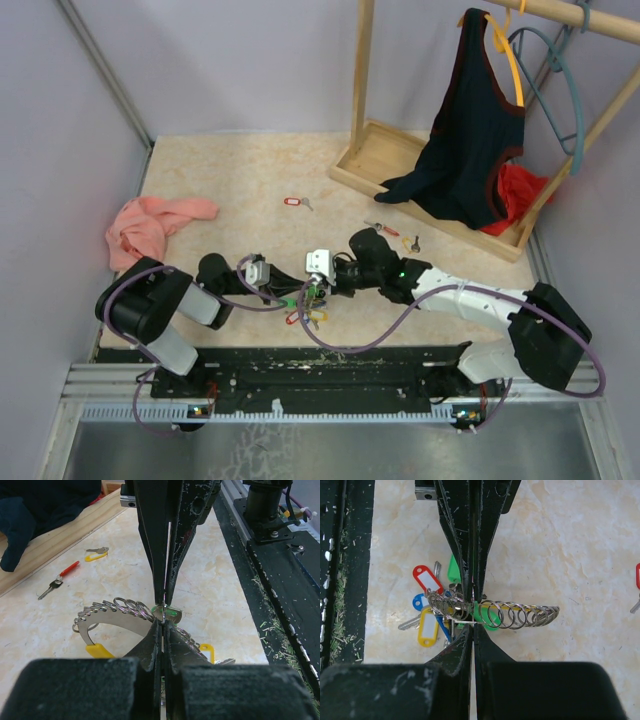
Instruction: Put the keys on the keyring
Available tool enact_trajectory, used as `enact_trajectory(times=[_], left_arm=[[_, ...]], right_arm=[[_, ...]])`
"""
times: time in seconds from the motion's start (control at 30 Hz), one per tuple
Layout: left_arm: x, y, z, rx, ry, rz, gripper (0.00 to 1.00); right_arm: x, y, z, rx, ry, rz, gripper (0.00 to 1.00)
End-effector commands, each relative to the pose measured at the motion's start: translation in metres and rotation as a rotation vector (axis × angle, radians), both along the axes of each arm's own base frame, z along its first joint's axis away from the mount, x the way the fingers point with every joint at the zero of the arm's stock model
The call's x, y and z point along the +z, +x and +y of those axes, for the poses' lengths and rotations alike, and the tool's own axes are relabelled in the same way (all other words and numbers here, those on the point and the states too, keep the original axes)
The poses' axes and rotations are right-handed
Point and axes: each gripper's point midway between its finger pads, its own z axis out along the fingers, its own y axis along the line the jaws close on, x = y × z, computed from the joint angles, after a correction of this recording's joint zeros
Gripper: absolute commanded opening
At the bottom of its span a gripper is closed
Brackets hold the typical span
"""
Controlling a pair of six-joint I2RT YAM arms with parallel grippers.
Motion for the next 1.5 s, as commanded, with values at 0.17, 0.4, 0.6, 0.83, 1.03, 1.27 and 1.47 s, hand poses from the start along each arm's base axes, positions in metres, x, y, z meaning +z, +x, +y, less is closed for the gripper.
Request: enact_trajectory(times=[0.17,0.4,0.6,0.83,1.03,1.27,1.47], left_arm=[[0.045,0.0,-0.003,-0.034,-0.114,-0.263,0.0],[0.045,-0.001,-0.004,-0.041,-0.114,-0.26,0.0],[0.045,-0.002,-0.005,-0.049,-0.114,-0.257,0.0],[0.044,-0.003,-0.008,-0.057,-0.114,-0.252,0.0],[0.044,-0.002,-0.008,-0.043,-0.118,-0.251,0.0],[0.045,0.0,-0.009,-0.029,-0.122,-0.245,0.0],[0.044,0.0,-0.009,-0.029,-0.122,-0.242,0.0]], right_arm=[[0.028,0.005,0.017,0.028,0.055,-0.051,0.0],[0.027,0.007,0.02,0.02,0.047,-0.05,0.0],[0.028,0.008,0.022,0.01,0.048,-0.049,0.0],[0.037,0.007,0.029,0.008,0.07,-0.044,0.0],[0.047,0.007,0.03,-0.008,0.109,-0.038,0.0],[0.054,0.005,0.034,-0.013,0.139,-0.053,0.0],[0.058,0.004,0.036,-0.013,0.159,-0.069,0.0]])
